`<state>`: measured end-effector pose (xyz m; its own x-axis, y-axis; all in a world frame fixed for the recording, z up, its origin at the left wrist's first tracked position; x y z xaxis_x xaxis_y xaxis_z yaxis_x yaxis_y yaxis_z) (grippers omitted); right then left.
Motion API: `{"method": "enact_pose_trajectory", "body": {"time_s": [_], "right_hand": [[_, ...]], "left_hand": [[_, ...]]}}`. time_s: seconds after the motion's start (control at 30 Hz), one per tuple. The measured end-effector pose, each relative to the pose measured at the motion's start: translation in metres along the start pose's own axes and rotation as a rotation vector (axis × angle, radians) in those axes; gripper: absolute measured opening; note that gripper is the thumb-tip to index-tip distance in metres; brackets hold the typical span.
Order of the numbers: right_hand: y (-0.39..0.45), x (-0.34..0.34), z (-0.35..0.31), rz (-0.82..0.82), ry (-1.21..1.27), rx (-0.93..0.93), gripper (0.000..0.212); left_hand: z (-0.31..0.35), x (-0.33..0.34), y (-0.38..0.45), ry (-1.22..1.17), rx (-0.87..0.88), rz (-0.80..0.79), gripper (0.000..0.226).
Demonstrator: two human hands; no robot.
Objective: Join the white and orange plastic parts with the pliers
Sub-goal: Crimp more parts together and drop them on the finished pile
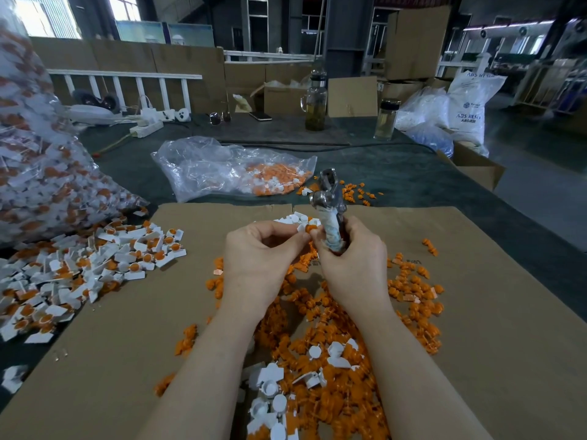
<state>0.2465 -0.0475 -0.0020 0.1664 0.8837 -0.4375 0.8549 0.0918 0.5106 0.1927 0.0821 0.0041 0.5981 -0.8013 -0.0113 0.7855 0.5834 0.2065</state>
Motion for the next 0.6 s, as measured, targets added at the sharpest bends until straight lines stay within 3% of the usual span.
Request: {"method": "enact_pose_trajectory", "body": {"time_s": [0.6], "right_hand": [[0.0018, -0.0002, -0.0001, -0.085, 0.041, 0.019, 0.011]], "left_hand": [[0.0018, 0.0002, -0.0006, 0.119, 0.094, -0.002, 0.014]]}}
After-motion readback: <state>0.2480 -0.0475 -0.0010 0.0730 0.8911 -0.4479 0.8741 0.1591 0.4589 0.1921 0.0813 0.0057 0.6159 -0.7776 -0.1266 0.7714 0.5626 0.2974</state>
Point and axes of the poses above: each hand's wrist, its own y-axis towards the middle knuckle, its own x-axis out of the palm, z = x × y, the point moved 3 cm from there along y, towards the middle knuckle, and after that the axes turned 2 degrees about z, right-handed, at the moved point
